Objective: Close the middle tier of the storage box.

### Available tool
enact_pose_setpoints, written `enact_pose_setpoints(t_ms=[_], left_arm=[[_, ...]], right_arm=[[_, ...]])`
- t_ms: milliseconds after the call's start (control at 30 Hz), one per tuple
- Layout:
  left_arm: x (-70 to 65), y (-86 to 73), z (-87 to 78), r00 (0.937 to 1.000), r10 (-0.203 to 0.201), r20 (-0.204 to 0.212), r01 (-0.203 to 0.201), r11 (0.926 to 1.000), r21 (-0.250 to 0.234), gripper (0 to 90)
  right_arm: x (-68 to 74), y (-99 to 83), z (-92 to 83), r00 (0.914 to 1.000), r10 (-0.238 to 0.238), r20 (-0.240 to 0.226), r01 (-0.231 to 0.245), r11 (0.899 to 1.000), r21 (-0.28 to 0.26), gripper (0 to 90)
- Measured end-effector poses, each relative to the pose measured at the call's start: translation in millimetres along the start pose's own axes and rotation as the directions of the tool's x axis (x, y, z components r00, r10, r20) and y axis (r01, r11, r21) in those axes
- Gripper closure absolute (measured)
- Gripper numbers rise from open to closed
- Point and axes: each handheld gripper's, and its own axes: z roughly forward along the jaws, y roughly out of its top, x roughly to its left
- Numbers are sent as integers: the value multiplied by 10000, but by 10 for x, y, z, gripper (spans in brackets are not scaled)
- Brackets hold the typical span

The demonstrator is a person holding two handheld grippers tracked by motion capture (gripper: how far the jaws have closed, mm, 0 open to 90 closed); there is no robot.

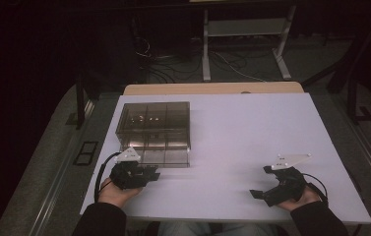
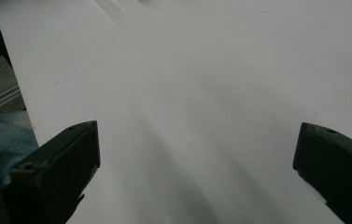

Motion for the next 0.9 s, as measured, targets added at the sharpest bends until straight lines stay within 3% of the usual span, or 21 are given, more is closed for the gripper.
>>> enact_pose_setpoints(t_ms=[267,333,533,900], left_arm=[[2,-7,87,9999,118,119,-124,9989,454,757],[8,-4,106,9995,300,66,-304,9969,722,793],[23,14,165,9995,326,-53,-318,9939,1054,881],[84,54,218,9991,289,-312,-248,9919,1246,887]], right_arm=[[-1,0,4,10000,-35,-5,35,10000,17,0],[0,0,5,10000,-35,-6,35,10000,21,0],[1,0,7,10000,-45,-20,45,10000,35,0],[1,0,9,10000,-48,-28,48,10000,44,0]])
